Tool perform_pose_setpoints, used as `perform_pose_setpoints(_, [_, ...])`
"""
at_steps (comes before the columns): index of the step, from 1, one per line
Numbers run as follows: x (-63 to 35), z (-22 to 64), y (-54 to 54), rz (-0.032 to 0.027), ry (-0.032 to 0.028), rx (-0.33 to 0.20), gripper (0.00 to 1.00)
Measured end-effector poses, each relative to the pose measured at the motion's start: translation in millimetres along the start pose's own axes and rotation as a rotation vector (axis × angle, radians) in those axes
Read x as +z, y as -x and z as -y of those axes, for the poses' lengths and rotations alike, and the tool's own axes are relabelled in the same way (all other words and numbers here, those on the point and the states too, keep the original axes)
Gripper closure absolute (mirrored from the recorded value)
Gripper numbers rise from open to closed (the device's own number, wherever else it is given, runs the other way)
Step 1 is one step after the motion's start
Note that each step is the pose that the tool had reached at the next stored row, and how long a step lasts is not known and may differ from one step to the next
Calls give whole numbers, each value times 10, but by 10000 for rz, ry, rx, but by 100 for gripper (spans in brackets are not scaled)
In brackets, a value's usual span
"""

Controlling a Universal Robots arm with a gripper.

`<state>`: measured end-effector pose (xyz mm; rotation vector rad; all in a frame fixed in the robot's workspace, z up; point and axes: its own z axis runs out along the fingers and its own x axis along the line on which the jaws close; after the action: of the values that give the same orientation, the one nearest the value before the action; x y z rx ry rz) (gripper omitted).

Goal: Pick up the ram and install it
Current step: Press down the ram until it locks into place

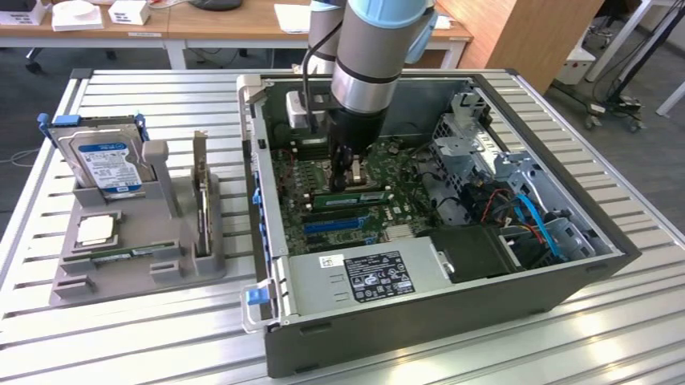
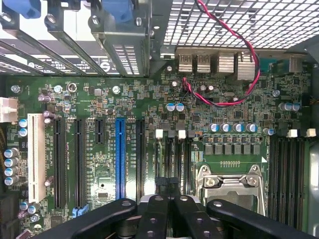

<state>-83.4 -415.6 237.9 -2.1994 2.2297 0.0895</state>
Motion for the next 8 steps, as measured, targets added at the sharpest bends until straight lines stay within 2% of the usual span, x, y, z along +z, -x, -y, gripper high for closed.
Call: perform_pose_setpoints(8, [28, 1, -2, -1, 0, 0, 90])
